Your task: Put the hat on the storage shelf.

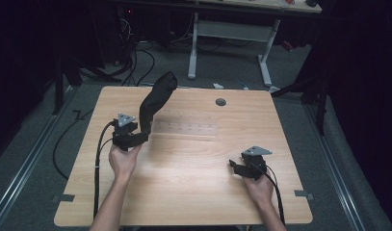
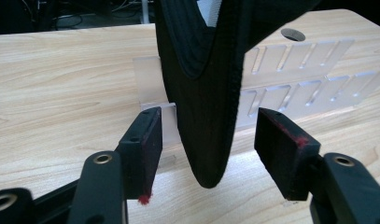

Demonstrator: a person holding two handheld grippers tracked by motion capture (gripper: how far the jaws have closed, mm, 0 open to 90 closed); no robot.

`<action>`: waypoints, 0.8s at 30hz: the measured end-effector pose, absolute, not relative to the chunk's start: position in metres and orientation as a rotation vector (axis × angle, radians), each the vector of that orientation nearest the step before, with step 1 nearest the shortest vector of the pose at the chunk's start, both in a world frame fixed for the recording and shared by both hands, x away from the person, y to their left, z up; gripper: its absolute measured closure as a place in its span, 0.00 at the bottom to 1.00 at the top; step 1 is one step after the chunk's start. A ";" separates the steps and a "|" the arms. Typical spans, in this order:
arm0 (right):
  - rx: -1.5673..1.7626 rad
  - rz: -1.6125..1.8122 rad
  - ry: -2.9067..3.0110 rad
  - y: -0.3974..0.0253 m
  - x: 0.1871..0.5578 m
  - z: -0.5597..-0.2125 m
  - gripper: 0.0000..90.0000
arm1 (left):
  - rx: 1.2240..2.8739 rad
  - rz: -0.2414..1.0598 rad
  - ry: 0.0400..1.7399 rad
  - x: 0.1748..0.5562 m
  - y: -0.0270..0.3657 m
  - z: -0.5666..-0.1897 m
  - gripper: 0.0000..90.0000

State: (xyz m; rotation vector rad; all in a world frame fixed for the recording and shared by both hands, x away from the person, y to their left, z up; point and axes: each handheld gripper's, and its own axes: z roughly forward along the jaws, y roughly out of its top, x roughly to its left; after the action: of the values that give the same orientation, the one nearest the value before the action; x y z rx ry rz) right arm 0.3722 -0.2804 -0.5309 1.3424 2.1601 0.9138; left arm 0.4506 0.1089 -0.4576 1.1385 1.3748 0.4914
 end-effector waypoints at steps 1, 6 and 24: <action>1.343 0.914 2.160 -0.280 0.372 -0.531 0.42 | 1.135 0.486 1.371 0.449 0.109 -0.456 0.46; 1.342 0.914 2.160 -0.280 0.372 -0.531 0.42 | 1.146 0.471 1.369 0.445 0.109 -0.454 0.44; 1.342 0.914 2.160 -0.280 0.372 -0.531 0.42 | 1.141 0.377 1.339 0.404 0.117 -0.463 0.42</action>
State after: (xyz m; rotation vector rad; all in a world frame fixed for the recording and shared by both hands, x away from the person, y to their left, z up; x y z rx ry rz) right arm 0.3722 -0.2804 -0.5309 1.3423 2.1602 0.9138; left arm 0.4041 0.1167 -0.4629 1.1413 1.3390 0.3765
